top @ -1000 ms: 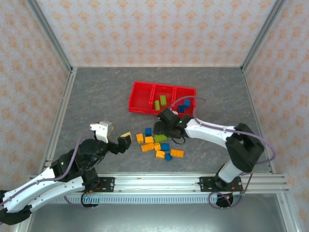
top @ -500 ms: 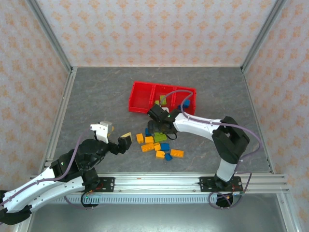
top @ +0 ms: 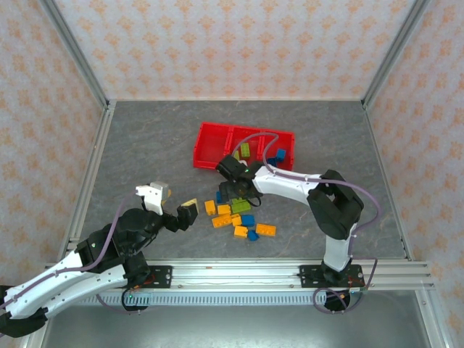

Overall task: Sort the legos into containers by color
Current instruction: Move the lego to the center of the table.

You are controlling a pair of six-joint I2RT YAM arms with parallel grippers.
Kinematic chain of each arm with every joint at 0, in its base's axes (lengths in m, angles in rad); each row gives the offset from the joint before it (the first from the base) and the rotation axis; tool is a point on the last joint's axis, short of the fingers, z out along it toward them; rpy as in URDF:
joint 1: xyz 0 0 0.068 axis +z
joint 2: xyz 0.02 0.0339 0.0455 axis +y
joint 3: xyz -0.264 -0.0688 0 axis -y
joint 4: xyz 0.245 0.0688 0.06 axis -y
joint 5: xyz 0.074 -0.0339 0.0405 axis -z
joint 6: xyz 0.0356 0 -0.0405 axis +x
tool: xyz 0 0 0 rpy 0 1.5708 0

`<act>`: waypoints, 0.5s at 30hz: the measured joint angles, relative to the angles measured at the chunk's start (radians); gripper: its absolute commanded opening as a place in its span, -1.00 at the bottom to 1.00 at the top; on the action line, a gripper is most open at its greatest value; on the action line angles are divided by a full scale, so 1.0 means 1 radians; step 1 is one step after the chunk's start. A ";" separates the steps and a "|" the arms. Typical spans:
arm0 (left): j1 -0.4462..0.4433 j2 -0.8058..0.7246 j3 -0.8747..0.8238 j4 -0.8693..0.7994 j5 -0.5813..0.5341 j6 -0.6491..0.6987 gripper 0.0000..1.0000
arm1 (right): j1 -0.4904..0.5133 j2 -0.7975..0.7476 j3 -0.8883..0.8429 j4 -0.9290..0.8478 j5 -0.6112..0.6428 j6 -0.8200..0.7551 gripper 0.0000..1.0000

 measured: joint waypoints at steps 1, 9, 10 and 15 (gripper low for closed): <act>0.000 0.000 0.000 0.000 0.000 0.000 0.98 | -0.005 0.004 0.000 0.000 0.000 -0.002 0.80; 0.000 0.000 0.000 0.000 0.000 0.000 0.98 | -0.064 0.014 -0.034 0.016 -0.006 -0.011 0.73; 0.000 0.000 0.000 0.000 0.000 0.000 0.98 | -0.069 0.010 -0.039 0.021 -0.009 -0.011 0.73; 0.000 0.000 0.000 0.000 0.000 0.000 0.98 | -0.076 -0.005 -0.056 0.031 -0.023 -0.011 0.73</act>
